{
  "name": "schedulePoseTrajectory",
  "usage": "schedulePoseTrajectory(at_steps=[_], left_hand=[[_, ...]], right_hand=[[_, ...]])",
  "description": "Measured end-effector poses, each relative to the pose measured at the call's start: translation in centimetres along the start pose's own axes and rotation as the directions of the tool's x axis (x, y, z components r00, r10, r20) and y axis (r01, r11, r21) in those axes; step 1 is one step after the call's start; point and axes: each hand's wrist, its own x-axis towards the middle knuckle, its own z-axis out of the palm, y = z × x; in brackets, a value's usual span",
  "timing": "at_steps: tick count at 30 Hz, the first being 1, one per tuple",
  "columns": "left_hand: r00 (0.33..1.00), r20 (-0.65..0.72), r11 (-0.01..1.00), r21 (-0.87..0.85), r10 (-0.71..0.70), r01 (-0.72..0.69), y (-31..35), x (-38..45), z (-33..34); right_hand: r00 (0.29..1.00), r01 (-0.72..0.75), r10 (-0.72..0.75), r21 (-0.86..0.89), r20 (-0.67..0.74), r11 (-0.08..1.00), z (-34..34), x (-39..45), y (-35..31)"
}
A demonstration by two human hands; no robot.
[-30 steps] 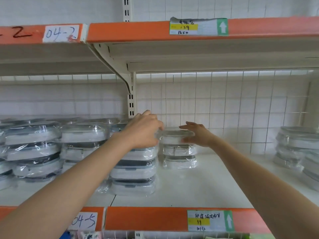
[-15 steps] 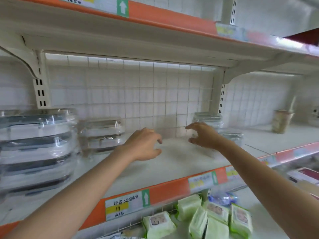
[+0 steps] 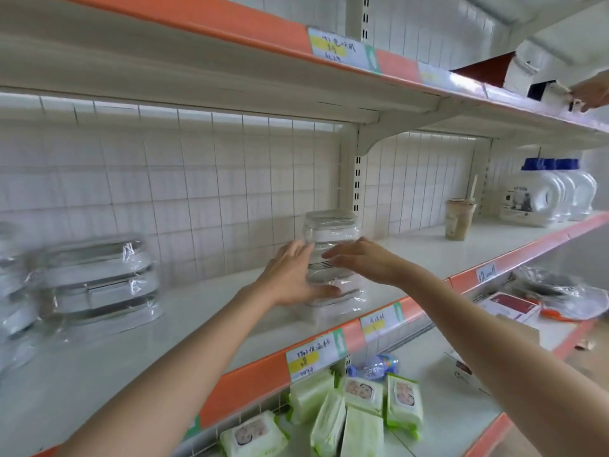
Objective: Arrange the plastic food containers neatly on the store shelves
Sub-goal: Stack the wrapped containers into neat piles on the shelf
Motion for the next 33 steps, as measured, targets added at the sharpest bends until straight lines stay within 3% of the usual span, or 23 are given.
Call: schedulePoseTrajectory(at_steps=[4,6,8,10,12,14,16,20,22,24,28,31,33], left_hand=[[0.998,0.054,0.999,-0.034,-0.031,0.033,-0.8,0.6,-0.2],[0.998,0.004,0.988,-0.137,-0.068,0.068,-1.5,0.2,-0.8],[0.990,-0.033,0.966,-0.224,-0.135,0.125,-2.2,-0.7,-2.0],[0.982,-0.030,0.952,-0.254,-0.185,0.171,-3.1,-2.3,-3.5],[0.976,-0.007,0.944,-0.257,-0.215,0.206,-4.2,-4.5,-5.2],[0.968,0.032,0.938,-0.242,-0.249,0.249,-5.5,-7.1,-6.7],[0.956,0.086,0.936,-0.194,-0.282,0.294,-6.8,-10.0,-7.6],[0.918,0.173,0.933,0.017,-0.358,0.360,-9.2,-14.7,-8.9],[0.891,0.208,0.914,0.102,-0.405,0.392,-10.2,-16.2,-9.6],[0.865,0.230,0.890,0.213,-0.446,0.402,-10.9,-17.2,-10.0],[0.805,0.215,0.812,0.354,-0.553,0.463,-11.8,-18.7,-10.6],[0.806,0.138,0.813,0.210,-0.575,0.543,-11.6,-19.9,-11.5],[0.835,-0.061,0.837,-0.026,-0.548,0.547,-11.3,-20.4,-12.5]], right_hand=[[0.992,-0.045,0.081,0.341,-0.092,0.939,-0.3,-0.1,-0.1],[0.995,-0.092,0.104,0.419,-0.006,0.903,0.1,-0.2,0.4],[0.988,-0.104,0.036,0.466,0.152,0.879,0.9,-0.5,0.6],[0.963,-0.078,-0.012,0.324,0.267,0.943,2.0,-0.3,0.9],[0.942,0.009,-0.014,0.016,0.334,1.000,3.2,0.3,1.2],[0.940,0.090,0.001,-0.251,0.340,0.964,3.9,0.9,0.8],[0.948,0.096,0.009,-0.312,0.319,0.945,4.1,1.5,0.0],[0.973,0.061,0.004,-0.275,0.230,0.959,4.4,2.4,-2.1],[0.984,0.119,-0.089,-0.206,0.152,0.971,4.9,2.9,-3.7],[0.978,0.180,-0.176,-0.030,0.114,0.983,5.6,3.2,-6.0],[0.924,0.262,-0.324,0.282,0.202,0.923,7.8,3.2,-11.8],[0.893,0.334,-0.409,0.332,0.188,0.882,9.5,3.7,-15.2],[0.875,0.385,-0.457,0.344,0.160,0.857,10.3,4.2,-17.1]])
